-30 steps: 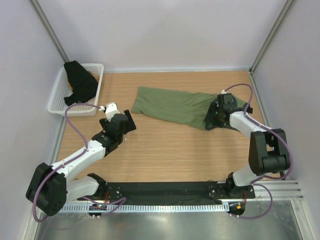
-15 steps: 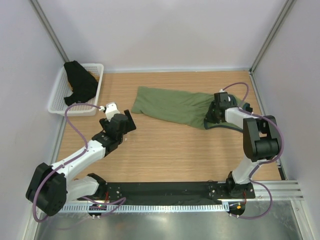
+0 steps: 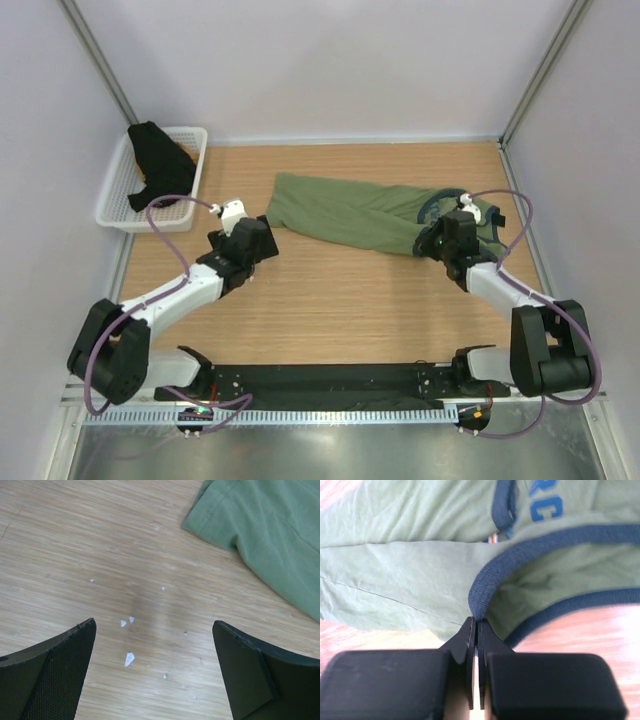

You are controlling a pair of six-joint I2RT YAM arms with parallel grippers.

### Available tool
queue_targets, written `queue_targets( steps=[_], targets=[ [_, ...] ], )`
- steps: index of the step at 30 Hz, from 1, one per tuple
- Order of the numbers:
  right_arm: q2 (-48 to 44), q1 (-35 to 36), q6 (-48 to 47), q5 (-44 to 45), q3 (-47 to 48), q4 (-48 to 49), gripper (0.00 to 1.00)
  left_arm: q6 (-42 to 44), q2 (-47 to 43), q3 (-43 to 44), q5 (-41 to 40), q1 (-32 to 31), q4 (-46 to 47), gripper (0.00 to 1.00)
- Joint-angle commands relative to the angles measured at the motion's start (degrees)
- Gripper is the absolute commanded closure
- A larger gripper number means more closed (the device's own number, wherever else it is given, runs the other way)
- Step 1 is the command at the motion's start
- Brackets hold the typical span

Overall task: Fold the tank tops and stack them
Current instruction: Flatten the tank top out

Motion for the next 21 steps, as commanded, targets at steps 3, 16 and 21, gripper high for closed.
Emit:
queue_targets(
  steps=[3,16,21],
  targets=[
    [-5.5,0.3,2.5,4.0,-8.7,11.6,0.99,-1.9,6.8,11.7,-1.1,0.3,-2.1,0.04],
    [-17.2,0.2,6.1,17.9,-16.0,9.7,0.99,-3.7,22.2,26.2,10.8,3.8,3.9,0.35],
    [-12.5,0.1,6.1,15.8,-14.4,10.5,0.99,-2.4,30.9,33.7,15.1,3.9,2.6,0.38]
  ],
)
